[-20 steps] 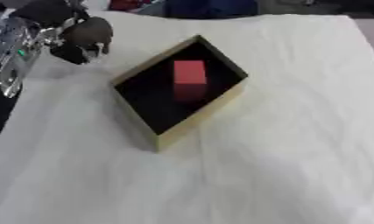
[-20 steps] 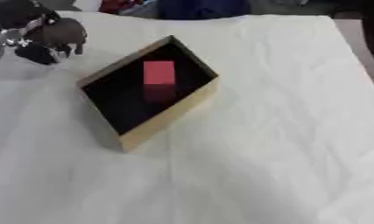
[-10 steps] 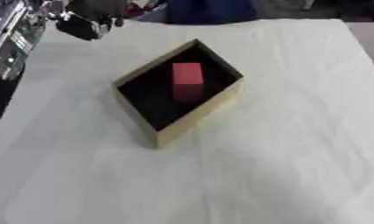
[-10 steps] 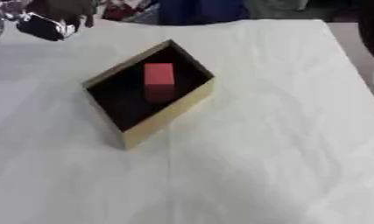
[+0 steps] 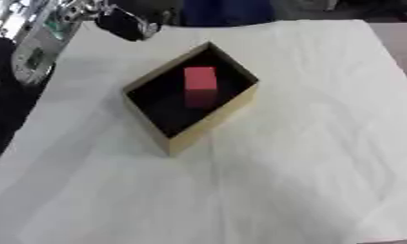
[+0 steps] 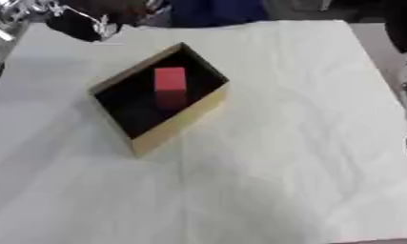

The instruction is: Pick up objects on the table and place them in the box.

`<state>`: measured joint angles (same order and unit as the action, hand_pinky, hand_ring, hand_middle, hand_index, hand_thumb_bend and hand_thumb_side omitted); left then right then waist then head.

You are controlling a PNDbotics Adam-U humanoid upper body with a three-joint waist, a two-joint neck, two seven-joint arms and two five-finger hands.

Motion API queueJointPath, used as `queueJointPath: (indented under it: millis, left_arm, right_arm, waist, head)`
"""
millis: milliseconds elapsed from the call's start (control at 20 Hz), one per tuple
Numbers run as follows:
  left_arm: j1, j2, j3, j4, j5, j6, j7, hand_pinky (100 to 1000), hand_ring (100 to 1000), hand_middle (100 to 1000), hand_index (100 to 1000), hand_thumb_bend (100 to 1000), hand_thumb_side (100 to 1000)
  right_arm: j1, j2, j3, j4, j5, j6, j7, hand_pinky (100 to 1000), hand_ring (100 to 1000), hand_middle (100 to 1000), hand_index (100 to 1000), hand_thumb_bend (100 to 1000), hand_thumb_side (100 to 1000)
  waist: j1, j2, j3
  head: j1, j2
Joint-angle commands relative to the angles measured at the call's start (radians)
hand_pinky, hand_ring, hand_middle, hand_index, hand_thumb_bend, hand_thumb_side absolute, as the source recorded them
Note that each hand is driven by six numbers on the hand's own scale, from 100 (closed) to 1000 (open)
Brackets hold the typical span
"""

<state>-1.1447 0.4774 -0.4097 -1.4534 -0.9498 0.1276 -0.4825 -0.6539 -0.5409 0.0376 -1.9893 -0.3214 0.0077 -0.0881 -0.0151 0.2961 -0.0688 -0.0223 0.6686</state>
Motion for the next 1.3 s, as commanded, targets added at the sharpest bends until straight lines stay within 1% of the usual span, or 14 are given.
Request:
queueJointPath:
  millis: [50,200,350,600,750,900,1000,1050,1100,1150,1300]
  left_arm:
    - [-0.007,-0.011,-0.024,-0.041,0.039,0.047,0.006,280,495,374,478,100,398]
    - [0.006,-0.031,-0.051,-0.048,0.066,0.086,0.011,278,495,375,478,100,391]
    - [0.013,-0.067,-0.066,-0.052,0.055,0.106,0.019,287,500,380,481,100,386]
    - [0.028,-0.106,-0.090,-0.035,0.001,0.106,0.017,294,505,388,488,100,388]
    - [0.043,-0.123,-0.102,-0.021,-0.014,0.101,0.014,314,521,399,500,100,409]
    - [0.056,-0.137,-0.107,-0.007,-0.036,0.096,0.015,328,532,413,519,100,390]
    - [0.063,-0.143,-0.114,0.002,-0.054,0.089,0.012,362,557,466,577,100,315]
    - [0.067,-0.145,-0.118,0.007,-0.062,0.084,0.009,381,569,472,589,100,292]
    - [0.070,-0.146,-0.120,0.011,-0.070,0.079,0.006,394,575,474,594,100,285]
    - [0.073,-0.147,-0.123,0.013,-0.078,0.073,0.002,459,602,482,620,100,269]
    - [0.077,-0.146,-0.128,0.015,-0.107,0.054,-0.021,511,652,525,684,100,264]
  right_arm:
    - [-0.016,-0.009,-0.010,-0.011,-0.011,-0.003,-0.006,932,856,673,927,100,1000]
    - [-0.016,-0.008,-0.012,-0.011,-0.011,-0.004,-0.010,932,856,672,927,100,1000]
    - [-0.017,-0.007,-0.013,-0.011,-0.012,-0.004,-0.013,932,857,672,927,100,1000]
    - [-0.017,-0.007,-0.013,-0.011,-0.011,-0.003,-0.015,933,857,671,927,100,1000]
    - [-0.016,-0.006,-0.014,-0.011,-0.010,-0.003,-0.016,934,856,670,928,100,1000]
    - [-0.016,-0.005,-0.014,-0.011,-0.010,-0.003,-0.016,934,857,669,928,100,1000]
    - [-0.016,-0.005,-0.014,-0.011,-0.010,-0.002,-0.016,934,857,669,928,100,1000]
    - [-0.017,-0.005,-0.015,-0.011,-0.010,-0.003,-0.016,934,857,669,928,100,1000]
    - [-0.017,-0.005,-0.015,-0.011,-0.009,-0.003,-0.017,934,857,668,928,100,1000]
    - [-0.017,-0.005,-0.016,-0.011,-0.009,-0.003,-0.017,935,857,668,928,100,1000]
    - [-0.016,-0.006,-0.016,-0.011,-0.008,-0.003,-0.018,935,857,668,928,100,1000]
  waist:
    - [0.000,-0.028,0.001]
    - [0.002,-0.032,0.005]
    - [0.002,-0.034,0.009]
    - [0.004,-0.033,0.013]
    - [0.004,-0.031,0.014]
    - [0.005,-0.029,0.015]
    - [0.004,-0.028,0.014]
    - [0.004,-0.027,0.014]
    - [0.004,-0.026,0.014]
    - [0.004,-0.026,0.014]
    - [0.003,-0.024,0.015]
  head:
    - [-0.014,0.017]
    - [-0.026,0.027]
    - [-0.033,0.035]
    - [-0.041,0.041]
    - [-0.045,0.039]
    - [-0.046,0.036]
    - [-0.046,0.033]
    - [-0.045,0.031]
    - [-0.045,0.031]
    - [-0.045,0.030]
    - [-0.047,0.031]
